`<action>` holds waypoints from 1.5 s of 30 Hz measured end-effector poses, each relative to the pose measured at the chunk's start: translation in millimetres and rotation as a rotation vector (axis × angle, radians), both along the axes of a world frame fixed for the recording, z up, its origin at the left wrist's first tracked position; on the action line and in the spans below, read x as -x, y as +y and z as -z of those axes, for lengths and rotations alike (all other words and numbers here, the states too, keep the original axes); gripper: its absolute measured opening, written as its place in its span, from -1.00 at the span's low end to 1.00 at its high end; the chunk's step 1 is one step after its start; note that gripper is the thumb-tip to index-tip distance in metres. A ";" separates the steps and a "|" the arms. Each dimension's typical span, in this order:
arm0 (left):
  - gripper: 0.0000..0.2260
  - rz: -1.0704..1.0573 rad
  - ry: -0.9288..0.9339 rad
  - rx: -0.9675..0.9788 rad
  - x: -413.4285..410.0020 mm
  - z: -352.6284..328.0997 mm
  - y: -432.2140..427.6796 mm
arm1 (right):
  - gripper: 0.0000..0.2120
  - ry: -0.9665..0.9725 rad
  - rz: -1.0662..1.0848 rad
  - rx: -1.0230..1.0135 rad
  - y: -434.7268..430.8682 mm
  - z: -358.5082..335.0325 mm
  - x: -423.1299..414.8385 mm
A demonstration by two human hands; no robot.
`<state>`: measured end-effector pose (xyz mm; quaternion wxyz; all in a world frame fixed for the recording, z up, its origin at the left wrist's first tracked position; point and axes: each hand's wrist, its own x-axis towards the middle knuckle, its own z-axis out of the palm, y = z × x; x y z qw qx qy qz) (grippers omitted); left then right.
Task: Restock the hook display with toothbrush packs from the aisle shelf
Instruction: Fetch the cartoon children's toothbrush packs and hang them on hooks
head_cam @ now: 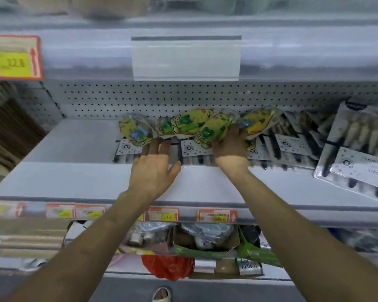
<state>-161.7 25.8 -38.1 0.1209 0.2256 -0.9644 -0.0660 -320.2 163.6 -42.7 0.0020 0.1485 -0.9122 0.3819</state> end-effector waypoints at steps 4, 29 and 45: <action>-0.50 0.035 0.081 -0.013 21.2 11.1 -13.6 | -0.41 0.003 0.070 0.097 -11.9 5.9 1.2; -0.32 0.068 0.051 -0.151 118.0 7.4 -60.2 | -0.32 -0.101 0.119 0.681 20.0 19.5 -25.6; -0.64 0.015 0.266 -0.794 137.6 -12.7 -70.1 | -0.58 -0.597 0.074 0.789 28.3 -5.6 -41.3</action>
